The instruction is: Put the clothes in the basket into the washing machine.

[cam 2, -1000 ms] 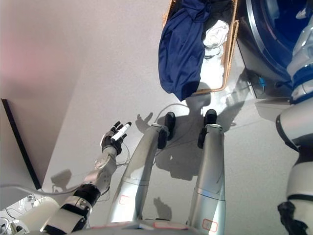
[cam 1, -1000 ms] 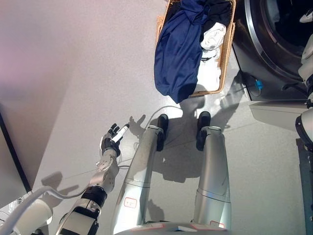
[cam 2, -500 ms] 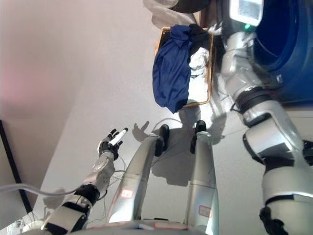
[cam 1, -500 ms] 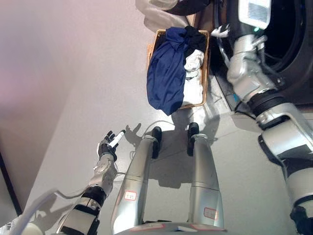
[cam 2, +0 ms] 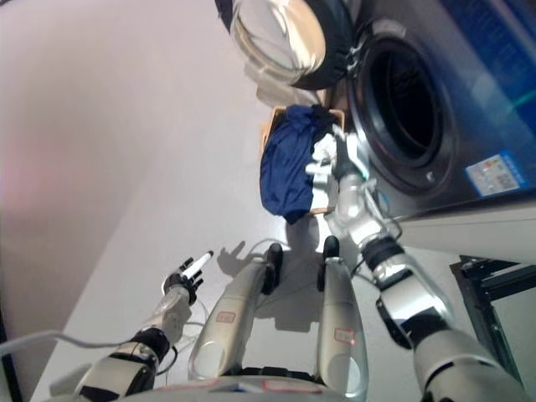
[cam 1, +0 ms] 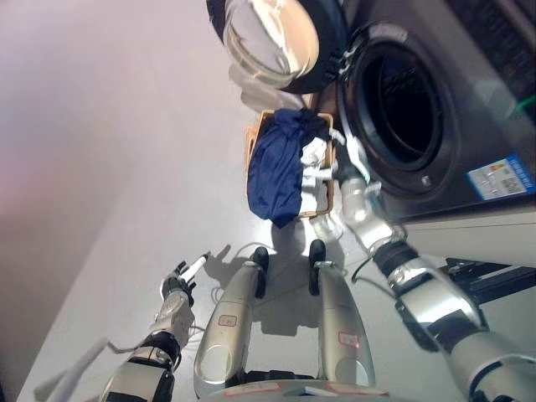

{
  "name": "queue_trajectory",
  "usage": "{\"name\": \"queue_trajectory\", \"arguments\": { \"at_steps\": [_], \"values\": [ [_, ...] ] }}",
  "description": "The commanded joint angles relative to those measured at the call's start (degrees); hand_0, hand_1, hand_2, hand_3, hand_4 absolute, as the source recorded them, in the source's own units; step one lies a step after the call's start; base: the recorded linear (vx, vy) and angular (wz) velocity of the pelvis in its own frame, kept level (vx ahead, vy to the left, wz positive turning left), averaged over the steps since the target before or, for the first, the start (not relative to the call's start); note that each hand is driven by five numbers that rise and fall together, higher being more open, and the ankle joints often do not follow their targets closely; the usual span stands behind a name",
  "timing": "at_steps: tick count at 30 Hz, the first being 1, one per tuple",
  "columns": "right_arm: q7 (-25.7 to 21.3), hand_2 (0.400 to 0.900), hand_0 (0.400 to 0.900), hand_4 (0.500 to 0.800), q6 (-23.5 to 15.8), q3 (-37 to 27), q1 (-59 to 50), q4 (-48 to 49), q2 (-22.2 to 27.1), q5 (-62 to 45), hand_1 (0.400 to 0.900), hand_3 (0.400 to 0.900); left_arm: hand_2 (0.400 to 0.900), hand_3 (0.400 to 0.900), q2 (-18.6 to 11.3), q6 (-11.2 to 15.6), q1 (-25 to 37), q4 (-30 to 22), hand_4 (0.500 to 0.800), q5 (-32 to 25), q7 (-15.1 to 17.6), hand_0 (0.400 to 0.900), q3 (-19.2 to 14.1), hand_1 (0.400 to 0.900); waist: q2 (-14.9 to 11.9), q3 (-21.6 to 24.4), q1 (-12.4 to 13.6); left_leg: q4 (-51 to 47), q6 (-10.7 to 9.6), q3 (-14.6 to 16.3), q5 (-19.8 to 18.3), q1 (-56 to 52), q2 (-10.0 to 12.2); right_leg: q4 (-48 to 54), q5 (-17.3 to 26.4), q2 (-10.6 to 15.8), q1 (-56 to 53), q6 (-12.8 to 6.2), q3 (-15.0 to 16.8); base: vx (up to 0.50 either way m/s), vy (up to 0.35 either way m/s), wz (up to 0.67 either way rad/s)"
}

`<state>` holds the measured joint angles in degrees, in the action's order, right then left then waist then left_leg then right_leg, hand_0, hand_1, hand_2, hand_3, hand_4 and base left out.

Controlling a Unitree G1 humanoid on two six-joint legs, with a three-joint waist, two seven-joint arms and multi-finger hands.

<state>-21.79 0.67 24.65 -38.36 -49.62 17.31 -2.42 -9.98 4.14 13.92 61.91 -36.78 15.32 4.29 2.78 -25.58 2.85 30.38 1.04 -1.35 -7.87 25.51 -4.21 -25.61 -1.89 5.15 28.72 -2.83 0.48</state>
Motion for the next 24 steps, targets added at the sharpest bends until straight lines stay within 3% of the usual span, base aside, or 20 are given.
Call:
{"name": "queue_trajectory", "arguments": {
  "at_steps": [1, 9, 14, 19, 24],
  "values": [
    [0.6, 0.9, 0.9, 0.8, -4.8, -2.4, 0.7, -2.9, -2.0, -2.8, 0.9, 0.9, 0.9, 0.9, -0.2, -0.2, -3.2, 4.7, 0.8, 6.3, -1.4, 0.9, 1.3, 0.9, 0.4, 8.6, 0.2, -12.2, -1.5, -0.7, 1.8, -8.3, -1.6, 4.1, -4.5, -1.5, -9.7, -1.9, -1.3, 0.11, 0.032, 0.04],
    [1.4, 0.9, 0.9, 0.8, -3.9, -8.9, 13.0, -12.8, -3.1, -3.5, 0.9, 0.9, 0.9, 0.9, -0.9, -1.8, -7.2, 8.6, 0.8, 12.5, -3.0, 0.9, -1.2, 0.9, -1.1, 14.8, -1.0, -27.8, -2.3, -0.5, 6.5, -21.6, 0.1, 20.3, 0.7, -2.9, -22.5, -2.8, -2.1, 0.08, -0.001, -0.05],
    [2.8, 0.9, 0.9, 0.8, -3.0, -12.3, 20.2, -17.1, -3.2, -2.9, 0.9, 0.9, 0.9, 0.9, -1.7, -2.6, -9.5, 12.1, 0.8, 14.9, -3.3, 0.9, -4.5, 0.9, -1.5, 18.7, -1.5, -34.7, -2.3, 0.7, 8.6, -27.0, 1.1, 26.9, 3.4, -3.1, -27.3, -2.94, -1.4, 0.05, -0.044, -0.15],
    [4.0, 0.9, 0.9, 0.8, -2.3, -13.6, 24.3, -20.7, -3.5, -1.7, 0.9, 0.9, 0.9, 0.9, -1.8, -2.9, -10.4, 13.5, 0.8, 16.6, -3.9, 0.9, -5.4, 0.9, -1.7, 19.8, -2.1, -35.4, -2.5, 1.3, 8.2, -29.3, 1.4, 29.0, 3.6, -3.2, -30.2, -2.84, -1.5, 0.03, -0.044, -0.05],
    [4.8, 0.9, 0.9, 0.8, -1.5, -19.4, 28.9, -25.3, -5.0, -6.6, 0.9, 0.9, 0.9, 0.9, -1.3, -3.6, -11.7, 15.2, 0.8, 17.1, -4.4, 0.9, -6.6, 0.9, -1.5, 21.2, -3.1, -35.4, -2.4, 1.5, 7.4, -30.8, 1.6, 29.7, 3.2, -3.4, -32.3, -2.7, -1.6, 0.06, -0.031, -0.02]
  ]
}}
